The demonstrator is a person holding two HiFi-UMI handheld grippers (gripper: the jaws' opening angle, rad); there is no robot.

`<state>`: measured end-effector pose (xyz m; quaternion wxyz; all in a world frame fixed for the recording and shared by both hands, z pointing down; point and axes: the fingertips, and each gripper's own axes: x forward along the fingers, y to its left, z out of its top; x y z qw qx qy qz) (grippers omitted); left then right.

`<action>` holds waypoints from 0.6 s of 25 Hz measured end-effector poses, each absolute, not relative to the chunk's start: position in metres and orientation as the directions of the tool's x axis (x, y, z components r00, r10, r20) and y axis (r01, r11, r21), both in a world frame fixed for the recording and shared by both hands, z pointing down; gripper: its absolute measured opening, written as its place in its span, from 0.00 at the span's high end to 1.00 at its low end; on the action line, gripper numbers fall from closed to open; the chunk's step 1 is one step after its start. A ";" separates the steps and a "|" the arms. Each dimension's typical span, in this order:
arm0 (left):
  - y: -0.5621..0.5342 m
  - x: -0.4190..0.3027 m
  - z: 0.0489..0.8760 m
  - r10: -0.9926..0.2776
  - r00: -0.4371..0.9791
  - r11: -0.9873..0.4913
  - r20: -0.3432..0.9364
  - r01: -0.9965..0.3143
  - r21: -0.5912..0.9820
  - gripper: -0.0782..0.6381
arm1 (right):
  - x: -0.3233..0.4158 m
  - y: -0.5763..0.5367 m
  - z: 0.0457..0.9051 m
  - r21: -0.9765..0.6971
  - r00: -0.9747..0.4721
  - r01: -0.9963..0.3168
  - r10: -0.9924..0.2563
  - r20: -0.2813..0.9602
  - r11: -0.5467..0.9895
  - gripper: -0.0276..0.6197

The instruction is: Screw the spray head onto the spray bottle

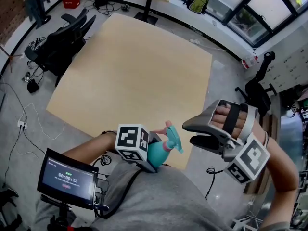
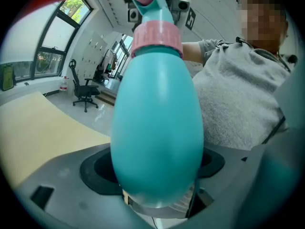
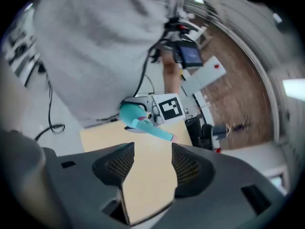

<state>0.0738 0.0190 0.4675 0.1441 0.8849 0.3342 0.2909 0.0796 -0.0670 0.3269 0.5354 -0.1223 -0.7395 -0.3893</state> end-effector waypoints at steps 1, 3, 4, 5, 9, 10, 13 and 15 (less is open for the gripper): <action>0.020 0.074 0.467 0.683 0.603 -0.729 0.413 0.518 0.447 0.32 | 0.076 -0.063 0.321 0.475 -0.403 0.671 -0.258 0.878 0.569 0.61; 0.021 0.075 0.466 0.697 0.592 -0.715 0.404 0.540 0.444 0.32 | 0.070 -0.052 0.319 0.465 -0.395 0.749 -0.246 0.885 0.471 0.61; 0.021 0.074 0.465 0.704 0.586 -0.709 0.401 0.550 0.442 0.32 | 0.069 -0.048 0.323 0.444 -0.375 0.783 -0.239 0.896 0.435 0.61; 0.022 0.074 0.465 0.710 0.580 -0.703 0.398 0.560 0.439 0.32 | 0.070 -0.045 0.328 0.418 -0.349 0.817 -0.237 0.907 0.397 0.61; 0.023 0.075 0.462 0.730 0.556 -0.683 0.397 0.595 0.424 0.32 | 0.070 -0.039 0.346 0.349 -0.290 0.902 -0.241 0.926 0.253 0.61; 0.023 0.075 0.461 0.734 0.550 -0.679 0.398 0.602 0.420 0.32 | 0.070 -0.040 0.350 0.340 -0.286 0.915 -0.247 0.926 0.216 0.61; 0.024 0.075 0.461 0.740 0.539 -0.673 0.403 0.615 0.411 0.32 | 0.067 -0.040 0.357 0.319 -0.278 0.936 -0.248 0.928 0.147 0.61; 0.025 0.074 0.461 0.741 0.537 -0.671 0.404 0.619 0.409 0.32 | 0.065 -0.037 0.360 0.308 -0.271 0.938 -0.219 0.937 0.158 0.61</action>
